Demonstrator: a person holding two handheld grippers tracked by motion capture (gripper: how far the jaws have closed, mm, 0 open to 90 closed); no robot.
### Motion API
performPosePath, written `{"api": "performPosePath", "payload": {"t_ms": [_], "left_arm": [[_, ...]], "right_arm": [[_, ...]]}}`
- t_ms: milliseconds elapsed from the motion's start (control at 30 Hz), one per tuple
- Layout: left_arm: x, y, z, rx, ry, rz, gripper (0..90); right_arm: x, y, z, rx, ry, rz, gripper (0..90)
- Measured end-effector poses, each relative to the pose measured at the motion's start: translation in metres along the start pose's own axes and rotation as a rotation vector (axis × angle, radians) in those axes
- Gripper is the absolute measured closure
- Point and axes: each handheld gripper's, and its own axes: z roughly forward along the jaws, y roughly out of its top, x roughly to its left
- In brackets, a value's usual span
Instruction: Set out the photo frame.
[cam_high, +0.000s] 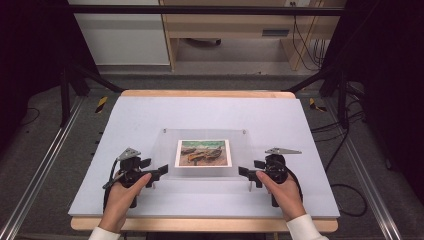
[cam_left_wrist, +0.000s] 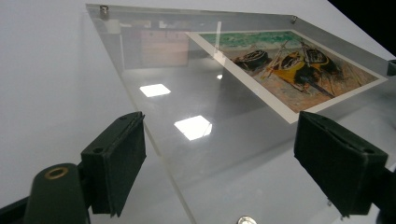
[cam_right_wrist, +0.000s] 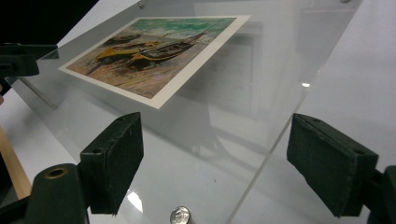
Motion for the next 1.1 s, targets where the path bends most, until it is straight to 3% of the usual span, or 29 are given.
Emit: {"api": "performPosePath", "payload": {"t_ms": [600, 833, 1100], "left_arm": [[0.0024, 0.0032, 0.0016, 0.018, -0.004, -0.006, 17.5], [0.0012, 0.0032, 0.0005, 0.028, -0.003, -0.016, 17.0], [0.0021, 0.0029, 0.0001, 0.035, -0.012, -0.03, 16.8]], "right_arm": [[0.0008, 0.0019, 0.001, 0.022, -0.006, 0.034, 18.9], [0.0026, 0.0002, 0.0003, 0.038, 0.017, 0.074, 19.6], [0.0025, 0.0006, 0.002, 0.04, 0.021, 0.076, 19.0]]}}
